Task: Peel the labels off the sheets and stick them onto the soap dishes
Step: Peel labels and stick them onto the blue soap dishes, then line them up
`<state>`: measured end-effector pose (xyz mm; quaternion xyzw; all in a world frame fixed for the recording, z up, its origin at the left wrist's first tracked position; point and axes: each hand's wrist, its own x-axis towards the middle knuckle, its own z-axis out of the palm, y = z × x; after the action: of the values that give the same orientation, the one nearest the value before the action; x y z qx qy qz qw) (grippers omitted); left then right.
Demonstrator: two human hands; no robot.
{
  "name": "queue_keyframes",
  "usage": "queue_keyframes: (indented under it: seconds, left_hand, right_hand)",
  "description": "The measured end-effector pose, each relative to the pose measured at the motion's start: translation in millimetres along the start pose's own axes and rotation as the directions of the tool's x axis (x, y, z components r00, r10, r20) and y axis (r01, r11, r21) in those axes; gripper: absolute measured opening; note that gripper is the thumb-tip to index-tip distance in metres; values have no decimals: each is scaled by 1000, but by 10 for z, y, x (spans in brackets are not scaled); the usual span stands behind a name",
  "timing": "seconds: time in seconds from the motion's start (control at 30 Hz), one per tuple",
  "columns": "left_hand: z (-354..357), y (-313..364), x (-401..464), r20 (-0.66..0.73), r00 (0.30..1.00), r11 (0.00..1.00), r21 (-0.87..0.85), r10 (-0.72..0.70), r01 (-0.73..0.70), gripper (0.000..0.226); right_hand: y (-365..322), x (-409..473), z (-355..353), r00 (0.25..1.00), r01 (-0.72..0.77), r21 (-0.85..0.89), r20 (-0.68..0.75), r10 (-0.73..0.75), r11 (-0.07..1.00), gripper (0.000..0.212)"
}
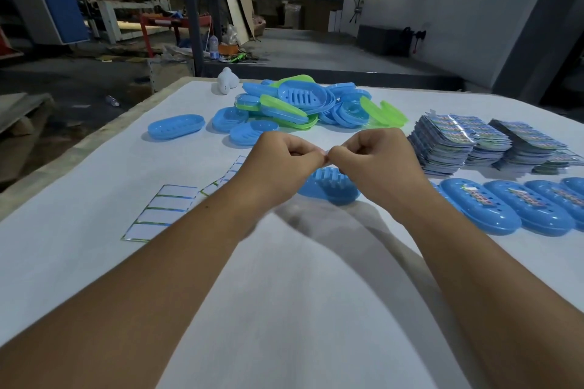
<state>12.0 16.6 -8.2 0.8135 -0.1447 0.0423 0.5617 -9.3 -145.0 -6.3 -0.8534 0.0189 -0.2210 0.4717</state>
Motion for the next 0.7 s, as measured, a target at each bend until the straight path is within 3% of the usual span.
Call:
queue_keyframes:
  seconds: [0.33,0.53,0.7]
  left_hand:
    - [-7,-19,26,-10,999,999,-33,-43,42,13]
    - [-35,-12,51,-51,993,992,-81,-106,102,28]
    - [-39,-27,75,-101,985,981,-150,-140,124,24]
  right_hand:
    - [13,4,1,997,62,62,49,-65,996,17]
    - [9,-4,22,982,162,92,85,-170,982,25]
    - [70,56,-4,997,71,-3,-22,-71,997,28]
